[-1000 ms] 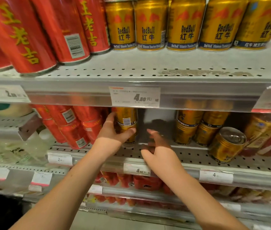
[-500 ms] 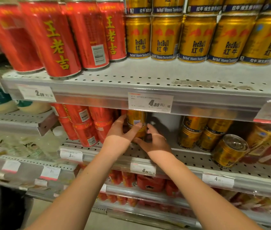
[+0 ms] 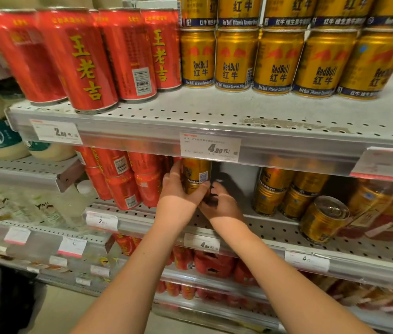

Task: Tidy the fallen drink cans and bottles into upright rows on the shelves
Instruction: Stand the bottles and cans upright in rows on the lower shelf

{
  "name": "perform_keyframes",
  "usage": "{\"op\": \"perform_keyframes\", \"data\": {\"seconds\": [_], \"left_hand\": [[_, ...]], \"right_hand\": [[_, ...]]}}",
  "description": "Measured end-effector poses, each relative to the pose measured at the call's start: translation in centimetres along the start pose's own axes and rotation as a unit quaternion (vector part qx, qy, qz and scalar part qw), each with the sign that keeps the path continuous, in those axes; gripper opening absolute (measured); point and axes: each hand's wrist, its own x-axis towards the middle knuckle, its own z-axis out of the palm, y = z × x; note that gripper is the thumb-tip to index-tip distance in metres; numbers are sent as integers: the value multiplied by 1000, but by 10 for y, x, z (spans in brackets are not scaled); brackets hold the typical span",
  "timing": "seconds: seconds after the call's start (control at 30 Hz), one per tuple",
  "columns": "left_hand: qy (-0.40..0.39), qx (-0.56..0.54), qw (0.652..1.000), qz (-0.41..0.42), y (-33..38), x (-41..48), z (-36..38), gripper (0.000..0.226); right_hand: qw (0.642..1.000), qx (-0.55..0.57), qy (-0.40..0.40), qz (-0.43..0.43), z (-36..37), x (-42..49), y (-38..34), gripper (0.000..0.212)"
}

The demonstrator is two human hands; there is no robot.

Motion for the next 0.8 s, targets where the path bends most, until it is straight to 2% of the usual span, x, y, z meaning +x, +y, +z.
{"op": "perform_keyframes", "data": {"seconds": [0.07, 0.17, 0.27, 0.37, 0.43, 0.5, 0.53, 0.6, 0.7, 0.8], "left_hand": [[5, 48, 999, 6, -1, 2, -2, 71], [19, 21, 1000, -5, -3, 2, 0, 69], [29, -11, 999, -13, -3, 3, 5, 69], [28, -41, 999, -19, -5, 0, 7, 73], [74, -37, 997, 4, -6, -15, 7, 64], [117, -10, 992, 45, -3, -35, 9, 42], [110, -1, 992, 61, 0, -44, 12, 33], [51, 5, 996, 71, 7, -57, 28, 29], [-73, 2, 995, 71, 23, -58, 68, 51], [-154, -7, 986, 61, 43, -43, 105, 65]], "right_hand": [[1000, 9, -2, -3, 1, 1, 0, 59], [1000, 8, 1, -7, 3, 1, 1, 53], [1000, 19, -11, 12, 1, 0, -3, 57], [999, -30, -26, 26, -5, -8, -6, 67], [998, -64, 0, 15, -17, -25, 2, 69], [997, -60, 44, -20, -38, -49, 15, 61], [996, -52, 67, -30, -50, -62, 21, 57], [993, -29, 111, -22, -73, -82, 34, 50], [990, 0, 143, 12, -97, -98, 50, 42], [989, 15, 145, 34, -109, -105, 58, 39]]}}
